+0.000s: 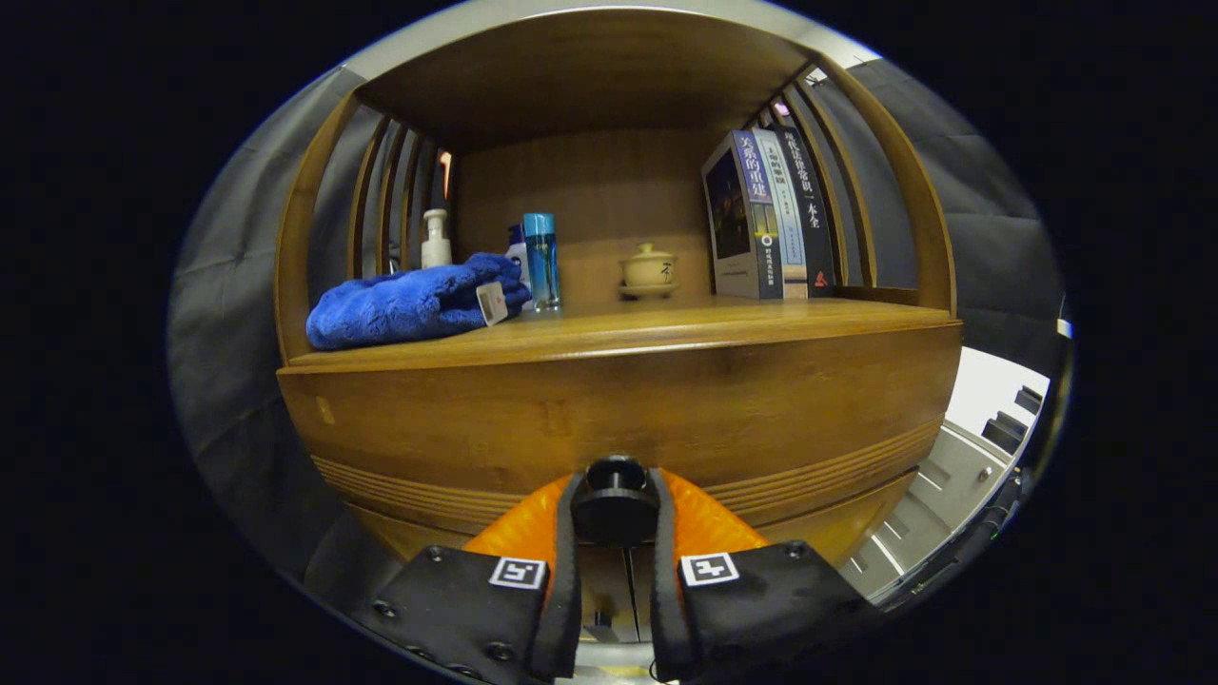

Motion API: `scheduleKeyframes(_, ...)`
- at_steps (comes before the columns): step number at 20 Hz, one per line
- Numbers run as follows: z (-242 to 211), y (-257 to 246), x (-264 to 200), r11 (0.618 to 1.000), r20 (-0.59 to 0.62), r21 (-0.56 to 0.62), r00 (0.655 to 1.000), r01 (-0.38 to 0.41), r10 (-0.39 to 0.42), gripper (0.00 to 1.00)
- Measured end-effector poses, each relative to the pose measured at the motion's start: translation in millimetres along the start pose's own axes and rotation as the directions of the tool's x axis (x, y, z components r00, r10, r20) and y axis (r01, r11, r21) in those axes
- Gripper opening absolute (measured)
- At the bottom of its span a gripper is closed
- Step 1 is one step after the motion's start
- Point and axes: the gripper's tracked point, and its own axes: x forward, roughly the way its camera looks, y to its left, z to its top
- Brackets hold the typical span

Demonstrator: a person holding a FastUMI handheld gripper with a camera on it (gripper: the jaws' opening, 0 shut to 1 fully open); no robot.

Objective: Pull open the drawer, take out the items inside it, and place them on the countertop above the cabinet.

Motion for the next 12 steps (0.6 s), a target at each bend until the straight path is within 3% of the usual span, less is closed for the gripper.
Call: scheduleKeyframes(12, -22, 1, -114, 0.999, -0.041, 0.004, 0.998, -0.042, 0.042, 0.38)
